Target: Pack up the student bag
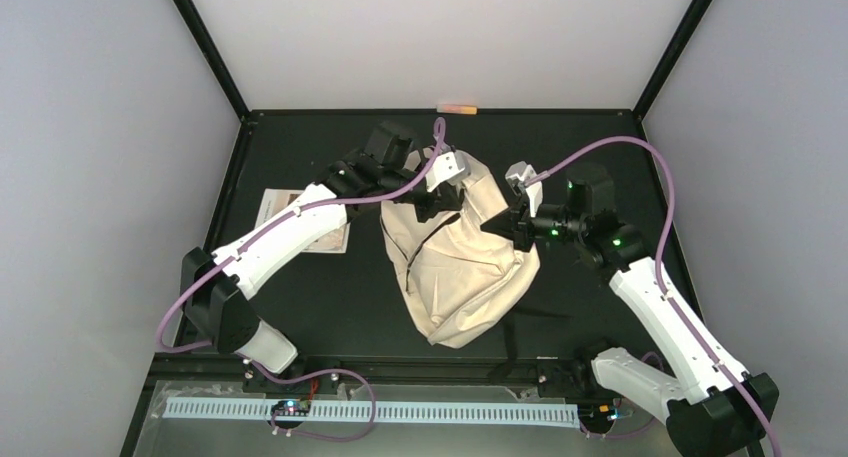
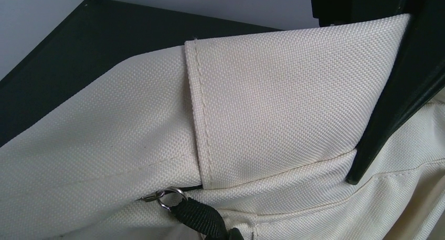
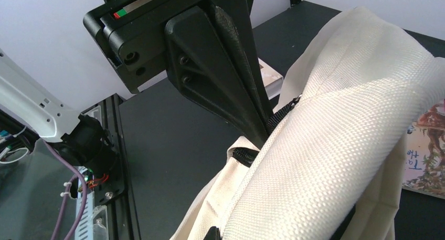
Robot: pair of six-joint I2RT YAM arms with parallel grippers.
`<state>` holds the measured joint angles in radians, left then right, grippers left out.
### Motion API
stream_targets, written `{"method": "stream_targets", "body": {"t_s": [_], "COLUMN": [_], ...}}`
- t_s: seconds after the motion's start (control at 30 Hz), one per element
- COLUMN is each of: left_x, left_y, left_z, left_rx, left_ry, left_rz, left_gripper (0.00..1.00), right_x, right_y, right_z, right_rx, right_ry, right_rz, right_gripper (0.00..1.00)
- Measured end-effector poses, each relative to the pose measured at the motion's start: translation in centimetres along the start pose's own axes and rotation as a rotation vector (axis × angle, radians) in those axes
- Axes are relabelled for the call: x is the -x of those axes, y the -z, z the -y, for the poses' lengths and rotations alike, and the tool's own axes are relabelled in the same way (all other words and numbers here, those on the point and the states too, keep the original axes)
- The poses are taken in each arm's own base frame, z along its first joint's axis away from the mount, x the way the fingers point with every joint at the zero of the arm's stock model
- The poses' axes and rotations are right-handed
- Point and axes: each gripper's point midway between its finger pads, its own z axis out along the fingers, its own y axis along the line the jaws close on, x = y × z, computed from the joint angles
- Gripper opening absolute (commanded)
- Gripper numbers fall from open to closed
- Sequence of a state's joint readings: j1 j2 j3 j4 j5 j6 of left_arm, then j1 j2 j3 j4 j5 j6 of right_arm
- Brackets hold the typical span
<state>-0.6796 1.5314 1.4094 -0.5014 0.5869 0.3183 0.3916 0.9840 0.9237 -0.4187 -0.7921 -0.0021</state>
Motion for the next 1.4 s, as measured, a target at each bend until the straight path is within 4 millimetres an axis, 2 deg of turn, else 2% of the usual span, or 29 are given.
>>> {"method": "stream_targets", "body": {"t_s": [0.27, 0.3, 0.43, 0.5, 0.73, 0.77, 0.83, 0.87, 0.9, 0.97, 1.07, 1.2, 1.23, 1.4], "left_x": [0.0, 0.0, 0.0, 0.0, 0.9, 0.9, 1.0, 1.0, 1.0, 1.1, 1.6, 2.0, 2.1, 1.1], "left_y": [0.6, 0.8, 3.2, 4.3, 5.8, 5.8, 5.6, 5.4, 5.1, 4.4, 3.4, 2.1, 1.9, -0.1], "left_z": [-0.8, -1.3, -5.5, -6.6, -7.0, -6.8, -6.2, -5.7, -5.0, -3.9, -2.2, -0.9, -0.8, -1.6], "left_rx": [0.030, 0.048, 0.176, 0.223, 0.290, 0.282, 0.243, 0.222, 0.196, 0.156, 0.119, 0.134, 0.143, 0.203], "left_ry": [0.034, 0.038, 0.063, 0.065, 0.008, -0.003, -0.025, -0.033, -0.041, -0.051, -0.064, -0.097, -0.100, -0.109], "left_rz": [-0.012, -0.013, 0.003, 0.006, 0.015, 0.017, 0.026, 0.031, 0.034, 0.038, 0.043, 0.028, 0.023, -0.026], "left_gripper": [0.02, 0.01, 0.02, 0.01, 0.02, 0.14, 0.52, 0.67, 0.74, 0.79, 0.76, 0.53, 0.50, 0.49], "right_x": [-0.2, -0.4, -1.1, -1.3, -1.6, -1.6, -1.6, -1.6, -1.6, -1.5, -1.4, -1.3, -1.3, -1.2], "right_y": [0.1, 0.1, 0.4, 0.5, 0.5, 0.5, 0.5, 0.5, 0.5, 0.4, 0.3, 0.3, 0.2, 0.2], "right_z": [0.7, 0.8, 1.5, 1.9, 2.1, 2.0, 2.0, 1.9, 1.9, 1.9, 1.9, 1.8, 1.8, 1.7], "right_rx": [-0.046, -0.053, -0.104, -0.129, -0.143, -0.140, -0.135, -0.133, -0.132, -0.127, -0.121, -0.115, -0.114, -0.107], "right_ry": [0.011, 0.003, -0.014, -0.022, -0.024, -0.023, -0.020, -0.020, -0.020, -0.021, -0.022, -0.022, -0.023, -0.029], "right_rz": [-0.007, -0.017, -0.043, -0.057, -0.069, -0.069, -0.069, -0.069, -0.069, -0.069, -0.069, -0.068, -0.068, -0.065], "right_gripper": [0.01, 0.01, 0.01, 0.01, 0.01, 0.01, 0.01, 0.01, 0.01, 0.01, 0.01, 0.01, 0.01, 0.01]}}
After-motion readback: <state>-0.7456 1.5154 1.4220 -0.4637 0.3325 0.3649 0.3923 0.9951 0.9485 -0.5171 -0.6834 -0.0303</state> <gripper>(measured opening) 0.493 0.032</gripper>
